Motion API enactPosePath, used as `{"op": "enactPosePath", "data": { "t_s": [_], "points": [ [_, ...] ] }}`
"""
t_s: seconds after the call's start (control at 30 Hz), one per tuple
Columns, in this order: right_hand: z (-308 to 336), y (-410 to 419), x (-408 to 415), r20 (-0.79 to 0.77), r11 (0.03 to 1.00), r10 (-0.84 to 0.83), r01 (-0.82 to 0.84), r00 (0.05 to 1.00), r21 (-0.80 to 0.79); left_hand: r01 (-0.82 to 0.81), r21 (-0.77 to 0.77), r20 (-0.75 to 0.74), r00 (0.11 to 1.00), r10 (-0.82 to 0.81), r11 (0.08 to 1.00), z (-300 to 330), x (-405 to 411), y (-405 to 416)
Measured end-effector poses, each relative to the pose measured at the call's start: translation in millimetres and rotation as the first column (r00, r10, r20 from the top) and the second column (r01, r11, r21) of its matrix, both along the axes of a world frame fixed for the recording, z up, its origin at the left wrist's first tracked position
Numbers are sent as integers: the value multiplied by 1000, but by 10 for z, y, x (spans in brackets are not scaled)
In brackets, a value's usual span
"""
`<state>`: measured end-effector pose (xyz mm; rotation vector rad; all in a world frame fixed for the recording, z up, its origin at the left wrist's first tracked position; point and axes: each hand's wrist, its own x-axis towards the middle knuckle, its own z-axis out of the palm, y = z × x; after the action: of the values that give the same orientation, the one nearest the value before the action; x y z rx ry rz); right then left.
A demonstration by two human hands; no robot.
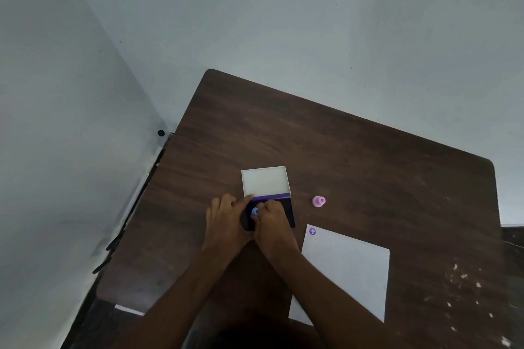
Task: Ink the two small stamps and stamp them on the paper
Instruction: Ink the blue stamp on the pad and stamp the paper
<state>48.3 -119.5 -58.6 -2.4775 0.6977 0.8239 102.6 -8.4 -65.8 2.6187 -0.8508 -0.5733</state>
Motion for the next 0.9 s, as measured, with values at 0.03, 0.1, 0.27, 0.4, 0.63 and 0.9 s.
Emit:
{"op": "enactPosePath", "data": {
  "t_s": [0.03,0.1,0.27,0.4,0.63,0.9],
  "points": [
    [-11,-7,24,-19,999,35,-35,999,-16,2,-2,6,1000,-2,1000,3,1,-2],
    [-17,-6,44,-37,997,71,-72,997,-27,5,-6,16,1000,-5,1000,9,14,-7],
    [-15,35,-23,48,997,50,-47,998,-54,14,0,23,1000,-14,1000,45,7,-11],
    [46,46,-5,31,1000,8,-8,999,-8,43,32,40,998,-45,999,99,-20,-38],
    [250,33,-402,330,927,-371,326,868,185,45,94,43,998,-49,995,172,-104,-49],
    [315,-341,-1088,400,728,-681,626,614,279,279,-92,45,960,-276,956,237,-618,-210]
  ]
}}
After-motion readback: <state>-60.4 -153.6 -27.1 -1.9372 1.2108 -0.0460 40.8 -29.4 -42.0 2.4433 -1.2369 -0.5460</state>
